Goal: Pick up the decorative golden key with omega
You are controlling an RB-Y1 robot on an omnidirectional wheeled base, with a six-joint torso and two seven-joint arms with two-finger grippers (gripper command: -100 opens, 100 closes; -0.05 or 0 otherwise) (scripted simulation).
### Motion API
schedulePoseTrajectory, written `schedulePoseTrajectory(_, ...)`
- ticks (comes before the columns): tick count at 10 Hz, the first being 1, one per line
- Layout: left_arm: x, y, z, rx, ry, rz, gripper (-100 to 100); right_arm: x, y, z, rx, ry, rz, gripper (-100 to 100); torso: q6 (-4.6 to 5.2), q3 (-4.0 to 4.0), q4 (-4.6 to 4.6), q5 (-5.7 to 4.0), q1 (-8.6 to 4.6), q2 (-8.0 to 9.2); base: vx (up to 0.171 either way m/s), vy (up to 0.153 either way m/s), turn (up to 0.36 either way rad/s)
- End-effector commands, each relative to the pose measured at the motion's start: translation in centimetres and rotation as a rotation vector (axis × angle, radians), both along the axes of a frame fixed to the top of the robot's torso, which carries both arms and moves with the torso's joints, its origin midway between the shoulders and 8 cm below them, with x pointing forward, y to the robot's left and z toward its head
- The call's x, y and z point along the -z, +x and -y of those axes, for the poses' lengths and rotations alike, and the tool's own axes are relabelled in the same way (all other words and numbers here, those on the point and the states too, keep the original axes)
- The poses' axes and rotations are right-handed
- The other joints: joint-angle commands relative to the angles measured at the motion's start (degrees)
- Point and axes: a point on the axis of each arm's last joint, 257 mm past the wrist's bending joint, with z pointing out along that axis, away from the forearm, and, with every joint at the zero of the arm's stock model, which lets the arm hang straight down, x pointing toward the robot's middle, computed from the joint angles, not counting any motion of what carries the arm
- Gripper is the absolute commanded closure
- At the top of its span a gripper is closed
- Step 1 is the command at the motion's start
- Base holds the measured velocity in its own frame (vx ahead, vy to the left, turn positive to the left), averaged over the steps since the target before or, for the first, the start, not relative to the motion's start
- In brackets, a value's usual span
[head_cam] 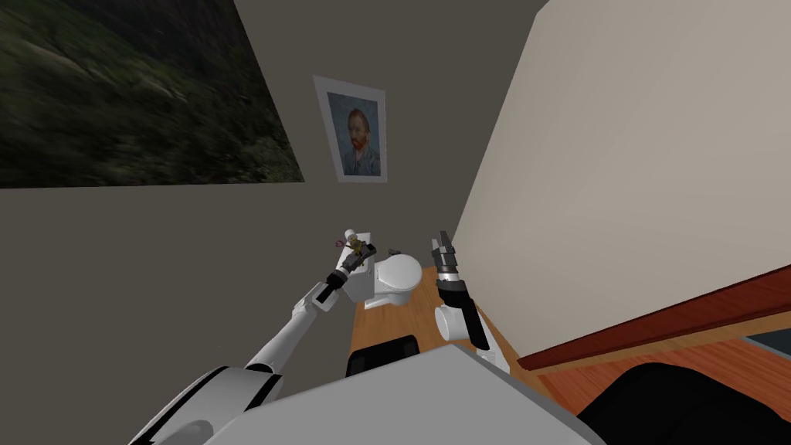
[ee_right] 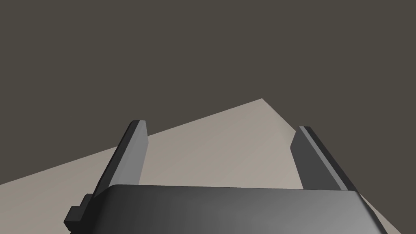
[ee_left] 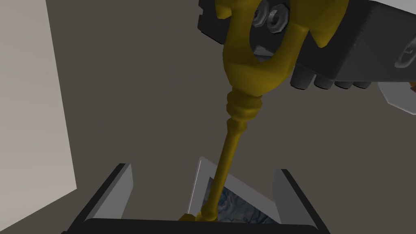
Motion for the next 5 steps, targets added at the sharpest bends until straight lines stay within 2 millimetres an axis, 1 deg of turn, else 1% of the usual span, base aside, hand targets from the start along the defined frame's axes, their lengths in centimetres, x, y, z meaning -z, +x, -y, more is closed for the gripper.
schedulePoseTrajectory(1, -0.1, 0.9, 1.4, 0.012, 0.022, -0.001, -100, 0.0, 0.0, 0.0, 0.000, 0.000, 0.000, 0, 0.00, 0.00, 0.00, 0.00, 0.00, 0.00, -0.050, 0.051, 0.106)
schedulePoseTrajectory(2, -1.5, 1.6, 1.9, 0.020, 0.023, 0.022, -100, 0.0, 0.0, 0.0, 0.000, 0.000, 0.000, 0, -0.01, 0.04, 0.04, -0.03, 0.15, 0.03, -0.026, 0.024, 0.005)
schedulePoseTrajectory(3, -0.9, 1.2, 1.6, 0.016, 0.019, 0.009, -100, 0.0, 0.0, 0.0, 0.000, 0.000, 0.000, 0, 0.01, 0.01, 0.05, -0.07, 0.18, -0.04, -0.007, 0.005, -0.010)
schedulePoseTrajectory(4, -1.0, 1.3, 1.7, 0.017, 0.019, 0.011, 100, 0.0, 0.0, 0.0, 0.000, 0.000, 0.000, 0, -0.02, -0.03, 0.03, -0.07, 0.19, -0.10, 0.000, 0.000, 0.000)
schedulePoseTrajectory(5, -1.0, 1.3, 1.7, 0.016, 0.019, 0.011, 100, 0.0, 0.0, 0.0, 0.000, 0.000, 0.000, 0, -0.02, -0.04, 0.02, -0.07, 0.19, -0.12, 0.000, 0.000, 0.000)
